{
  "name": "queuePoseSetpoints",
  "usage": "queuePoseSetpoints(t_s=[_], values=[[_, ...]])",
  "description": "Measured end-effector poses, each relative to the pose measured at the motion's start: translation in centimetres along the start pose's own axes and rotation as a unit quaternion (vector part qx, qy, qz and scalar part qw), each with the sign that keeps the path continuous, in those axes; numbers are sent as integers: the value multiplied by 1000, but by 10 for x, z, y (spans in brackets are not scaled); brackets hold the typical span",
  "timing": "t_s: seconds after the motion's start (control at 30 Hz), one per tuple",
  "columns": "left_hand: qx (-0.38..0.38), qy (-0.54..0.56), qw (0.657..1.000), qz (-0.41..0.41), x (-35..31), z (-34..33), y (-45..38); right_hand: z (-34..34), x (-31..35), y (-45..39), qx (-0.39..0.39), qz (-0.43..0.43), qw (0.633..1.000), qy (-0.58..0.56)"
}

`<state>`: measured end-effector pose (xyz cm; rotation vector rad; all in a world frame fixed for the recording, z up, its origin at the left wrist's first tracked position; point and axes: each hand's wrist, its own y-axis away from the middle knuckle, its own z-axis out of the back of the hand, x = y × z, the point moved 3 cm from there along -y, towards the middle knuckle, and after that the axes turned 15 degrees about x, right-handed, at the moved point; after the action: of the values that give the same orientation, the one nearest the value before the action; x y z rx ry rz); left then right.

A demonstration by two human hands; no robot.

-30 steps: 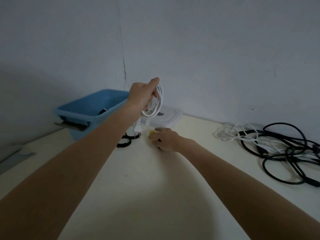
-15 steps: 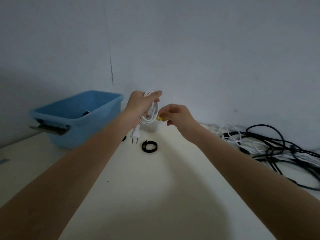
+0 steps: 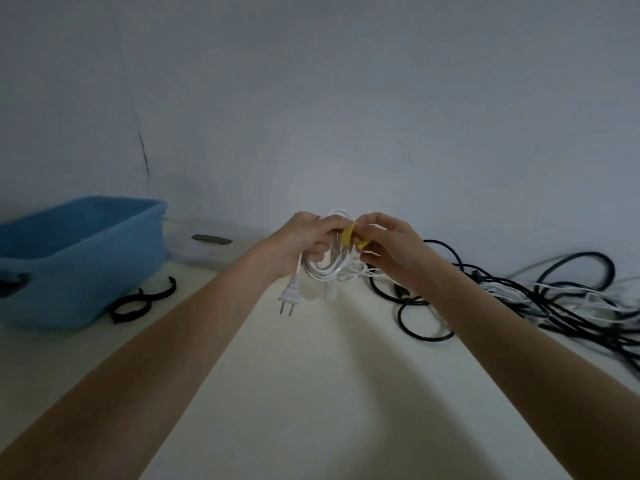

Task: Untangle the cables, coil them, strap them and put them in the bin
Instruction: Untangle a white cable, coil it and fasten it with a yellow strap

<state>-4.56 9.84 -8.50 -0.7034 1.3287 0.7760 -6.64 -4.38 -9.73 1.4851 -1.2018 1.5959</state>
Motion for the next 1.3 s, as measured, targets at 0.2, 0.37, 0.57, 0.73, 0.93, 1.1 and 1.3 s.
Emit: queuePoseSetpoints(t_s=[0.2,0.37,0.57,0.73,0.93,1.1,1.3], values=[[37,-30,999,22,-9,-15,-8,14,13,14,22,12,997,-71],[49,-20,998,30,-12,-20,-8,20,17,21,2,-2,999,-51],[65,-27,997,37,-15,-22,-8,25,18,29,8,-31,997,69],[83,-52,992,77,-17,-25,-4,24,18,34,8,-29,993,118],[95,-52,991,83,-22,-25,-2,24,18,36,-8,-25,989,143],[104,-162,976,103,-24,-26,2,28,20,35,-44,-33,973,223],[44,-148,985,72,-22,-20,-1,22,24,37,-40,-56,959,276]])
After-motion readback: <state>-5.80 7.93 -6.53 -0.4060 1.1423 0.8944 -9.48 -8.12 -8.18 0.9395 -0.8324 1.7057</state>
